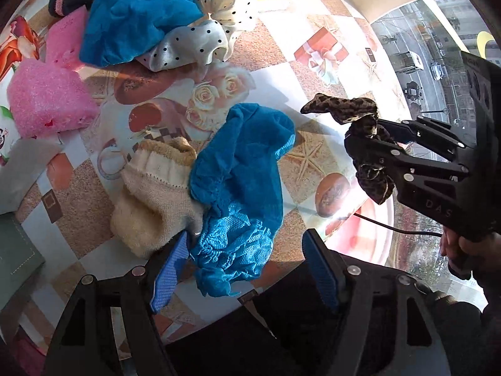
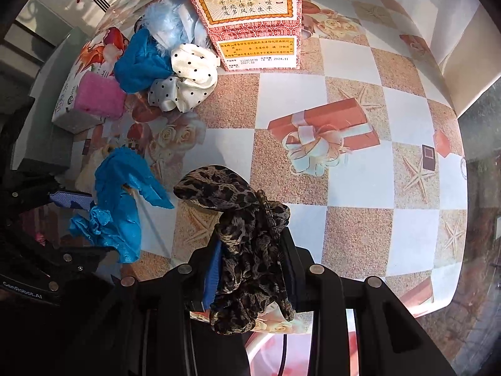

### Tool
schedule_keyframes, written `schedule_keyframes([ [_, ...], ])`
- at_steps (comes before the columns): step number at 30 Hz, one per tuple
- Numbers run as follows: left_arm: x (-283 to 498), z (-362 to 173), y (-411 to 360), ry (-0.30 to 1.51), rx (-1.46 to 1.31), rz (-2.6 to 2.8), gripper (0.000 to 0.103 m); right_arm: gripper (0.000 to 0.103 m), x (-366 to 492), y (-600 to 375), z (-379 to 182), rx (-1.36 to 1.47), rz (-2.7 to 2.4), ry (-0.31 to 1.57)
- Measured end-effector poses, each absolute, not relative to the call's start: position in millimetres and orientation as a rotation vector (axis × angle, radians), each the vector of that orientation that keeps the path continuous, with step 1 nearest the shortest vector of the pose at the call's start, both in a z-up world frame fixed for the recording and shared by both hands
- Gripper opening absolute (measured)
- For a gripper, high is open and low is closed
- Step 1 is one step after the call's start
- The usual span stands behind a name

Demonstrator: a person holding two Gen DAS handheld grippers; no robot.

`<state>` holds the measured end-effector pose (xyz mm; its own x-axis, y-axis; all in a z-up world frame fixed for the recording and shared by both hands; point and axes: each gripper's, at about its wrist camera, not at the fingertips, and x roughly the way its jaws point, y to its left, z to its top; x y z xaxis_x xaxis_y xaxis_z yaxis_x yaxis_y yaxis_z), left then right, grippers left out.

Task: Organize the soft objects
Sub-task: 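Lift the blue shoe covers and leopard scrunchie off the table with both grippers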

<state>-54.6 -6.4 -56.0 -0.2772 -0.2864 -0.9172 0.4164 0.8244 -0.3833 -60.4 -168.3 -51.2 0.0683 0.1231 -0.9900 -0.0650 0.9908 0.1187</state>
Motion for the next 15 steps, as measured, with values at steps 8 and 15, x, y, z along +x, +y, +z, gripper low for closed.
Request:
schedule_keyframes([
  [8,-41,-66,26,1.727,0.099,-0.477,0.079,0.035,-60,-163,-55,0.053,0.132,1.491],
  [15,-28,-68,8,1.747,0.089,-0.483,0.080,0.035,-61,-162,-54,0.049,0.129,1.494],
])
